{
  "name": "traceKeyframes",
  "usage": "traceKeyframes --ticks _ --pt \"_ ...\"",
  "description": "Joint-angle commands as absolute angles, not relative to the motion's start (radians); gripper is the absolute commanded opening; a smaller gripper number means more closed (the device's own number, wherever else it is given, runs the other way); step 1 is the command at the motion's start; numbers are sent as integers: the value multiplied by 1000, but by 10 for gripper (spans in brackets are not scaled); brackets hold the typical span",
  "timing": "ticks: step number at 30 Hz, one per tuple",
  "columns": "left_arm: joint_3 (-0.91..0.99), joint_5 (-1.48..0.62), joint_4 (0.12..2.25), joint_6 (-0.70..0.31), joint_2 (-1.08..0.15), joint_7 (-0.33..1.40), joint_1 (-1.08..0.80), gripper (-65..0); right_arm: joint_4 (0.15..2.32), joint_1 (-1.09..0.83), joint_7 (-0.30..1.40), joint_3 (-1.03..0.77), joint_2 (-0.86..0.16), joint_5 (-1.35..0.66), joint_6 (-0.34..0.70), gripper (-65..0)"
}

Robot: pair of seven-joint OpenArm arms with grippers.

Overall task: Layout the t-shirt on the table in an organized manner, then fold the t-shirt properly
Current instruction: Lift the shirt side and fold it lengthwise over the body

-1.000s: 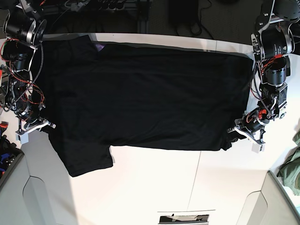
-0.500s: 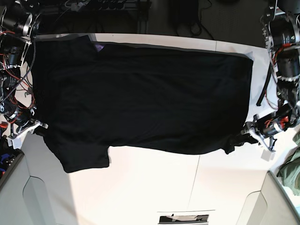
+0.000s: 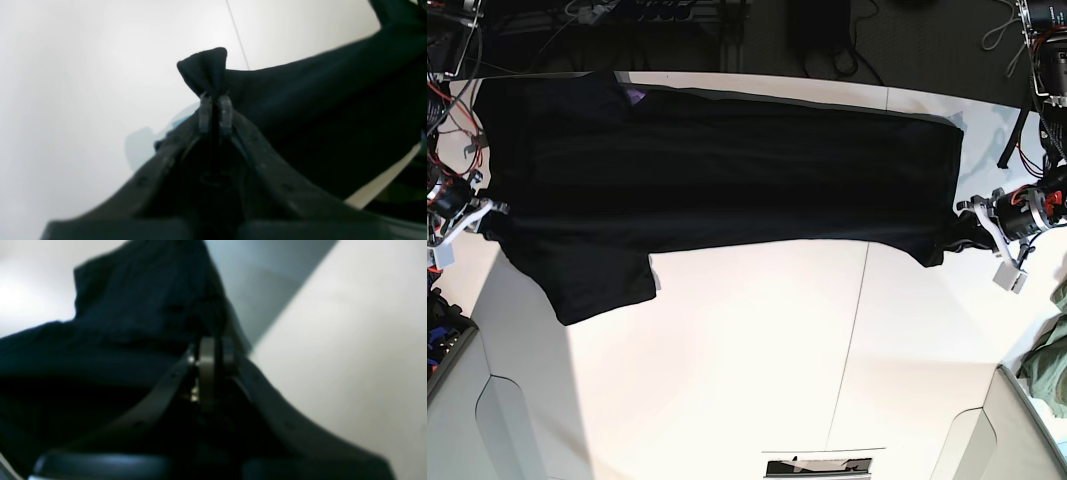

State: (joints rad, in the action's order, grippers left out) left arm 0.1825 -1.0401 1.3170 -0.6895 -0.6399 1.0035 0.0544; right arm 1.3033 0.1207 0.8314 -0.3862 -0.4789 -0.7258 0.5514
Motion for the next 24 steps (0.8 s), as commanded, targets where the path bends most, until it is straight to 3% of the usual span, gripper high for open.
traceKeyframes --ticks 1,10,24 --pt "191 -1066 1349 -698 -665 991 58 -650 1338 117 813 -395 -501 -741 555 -650" --pt "191 -1065 1431 -698 -665 999 -37 -650 1475 -29 811 -395 -500 -738 554 -650" --pt "191 -926 1431 -698 -665 975 -51 -625 1473 -31 782 -397 -499 -581 527 -650"
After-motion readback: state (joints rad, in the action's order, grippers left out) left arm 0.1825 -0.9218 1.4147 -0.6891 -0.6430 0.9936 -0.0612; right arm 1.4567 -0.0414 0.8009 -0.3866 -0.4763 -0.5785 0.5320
